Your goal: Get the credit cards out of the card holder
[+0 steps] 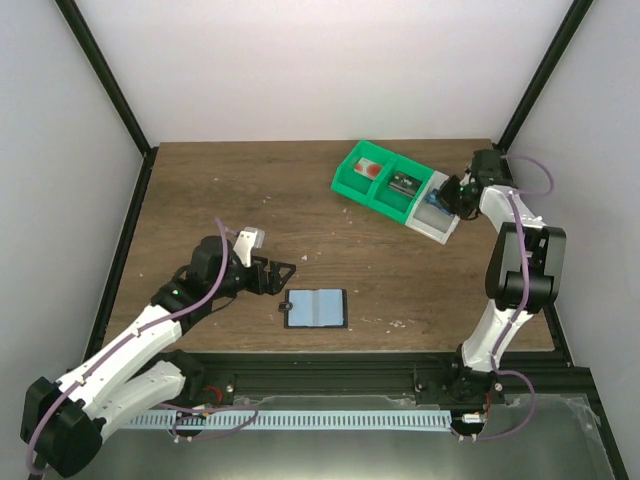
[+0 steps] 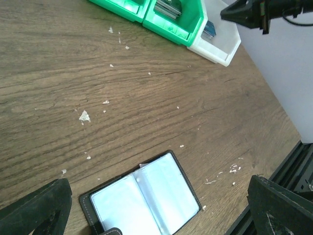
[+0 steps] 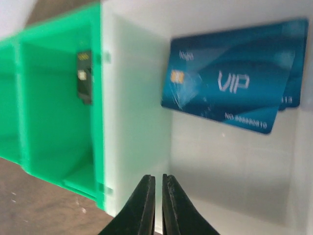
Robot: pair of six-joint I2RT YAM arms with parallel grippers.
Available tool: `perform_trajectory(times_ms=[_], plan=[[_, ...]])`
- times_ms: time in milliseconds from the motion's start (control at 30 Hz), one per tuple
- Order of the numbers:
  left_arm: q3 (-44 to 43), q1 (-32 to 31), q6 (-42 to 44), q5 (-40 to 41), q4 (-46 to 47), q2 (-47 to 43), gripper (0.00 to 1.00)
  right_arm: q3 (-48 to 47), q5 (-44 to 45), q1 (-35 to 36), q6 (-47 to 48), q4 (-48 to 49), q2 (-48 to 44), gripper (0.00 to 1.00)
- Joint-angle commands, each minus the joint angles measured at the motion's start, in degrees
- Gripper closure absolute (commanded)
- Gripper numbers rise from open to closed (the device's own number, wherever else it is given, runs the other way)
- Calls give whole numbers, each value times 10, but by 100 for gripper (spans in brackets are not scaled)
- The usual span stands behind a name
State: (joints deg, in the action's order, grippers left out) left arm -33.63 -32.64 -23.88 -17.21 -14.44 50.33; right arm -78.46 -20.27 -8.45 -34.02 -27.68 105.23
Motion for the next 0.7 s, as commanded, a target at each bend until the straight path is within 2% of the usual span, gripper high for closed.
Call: perform_trajectory(times_ms=[0,133,667], plan=[[4,1,-10,-9,11,-11,0,29,28,17,17,2,-17,95],[9,1,-16,-9,16,-13,0,34,62,26,23,1,-8,99],[15,1,-18,7,13,-26,0,-33,126,32,60,-12,71,99]])
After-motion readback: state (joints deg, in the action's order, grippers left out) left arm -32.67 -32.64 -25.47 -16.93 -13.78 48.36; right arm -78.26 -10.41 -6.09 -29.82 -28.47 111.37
